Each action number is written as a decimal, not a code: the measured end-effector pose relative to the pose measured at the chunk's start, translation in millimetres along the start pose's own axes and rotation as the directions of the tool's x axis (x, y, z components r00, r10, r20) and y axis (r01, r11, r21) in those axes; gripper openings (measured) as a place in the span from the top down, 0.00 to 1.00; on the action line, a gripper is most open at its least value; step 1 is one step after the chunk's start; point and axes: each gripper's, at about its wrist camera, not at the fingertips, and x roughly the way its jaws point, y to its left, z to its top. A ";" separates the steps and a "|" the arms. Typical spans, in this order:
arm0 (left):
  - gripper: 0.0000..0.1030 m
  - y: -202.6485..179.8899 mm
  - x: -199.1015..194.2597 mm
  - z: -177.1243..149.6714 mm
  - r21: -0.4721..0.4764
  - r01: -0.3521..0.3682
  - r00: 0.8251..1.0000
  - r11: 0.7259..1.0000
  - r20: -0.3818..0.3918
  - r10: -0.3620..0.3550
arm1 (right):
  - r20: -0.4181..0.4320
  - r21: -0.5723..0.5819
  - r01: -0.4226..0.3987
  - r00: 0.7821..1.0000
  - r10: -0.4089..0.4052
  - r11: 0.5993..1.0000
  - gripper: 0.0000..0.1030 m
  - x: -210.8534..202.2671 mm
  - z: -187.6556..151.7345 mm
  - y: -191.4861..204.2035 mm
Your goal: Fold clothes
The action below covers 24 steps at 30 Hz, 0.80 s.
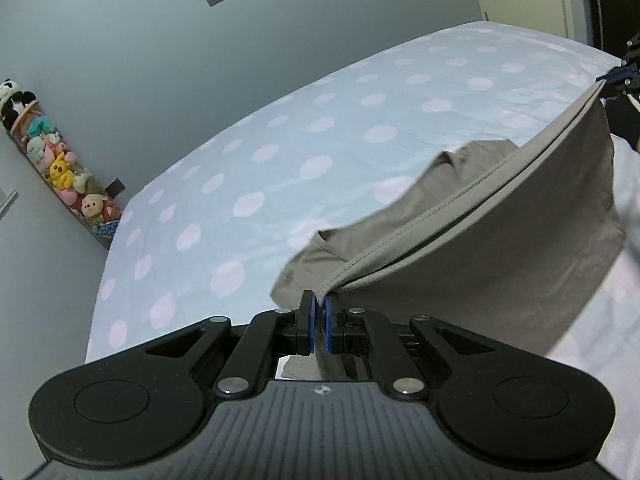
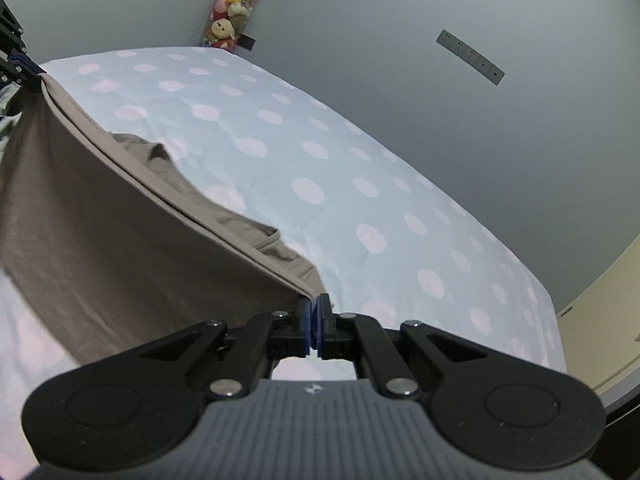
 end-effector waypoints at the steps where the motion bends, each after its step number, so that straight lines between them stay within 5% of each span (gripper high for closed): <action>1: 0.97 3.4 11.7 4.4 0.000 0.004 1.000 1.000 -0.007 -0.004 | -0.010 0.000 -0.001 1.000 0.001 1.000 0.97 12.8 4.4 -1.0; 8: 0.97 18.2 105.1 22.9 0.001 0.027 0.998 1.000 -0.063 -0.026 | -0.082 0.024 0.000 0.997 0.002 1.000 0.97 116.1 18.1 -6.1; 15: 0.95 31.4 182.9 9.8 -0.108 0.083 0.993 0.991 -0.081 -0.092 | -0.148 0.100 -0.032 0.988 0.047 0.994 0.97 202.2 8.9 0.9; 24: 0.79 44.7 210.7 -9.2 -0.210 0.059 0.994 0.976 -0.078 -0.077 | -0.138 0.244 -0.055 0.986 0.090 0.968 0.93 242.3 -0.7 -6.8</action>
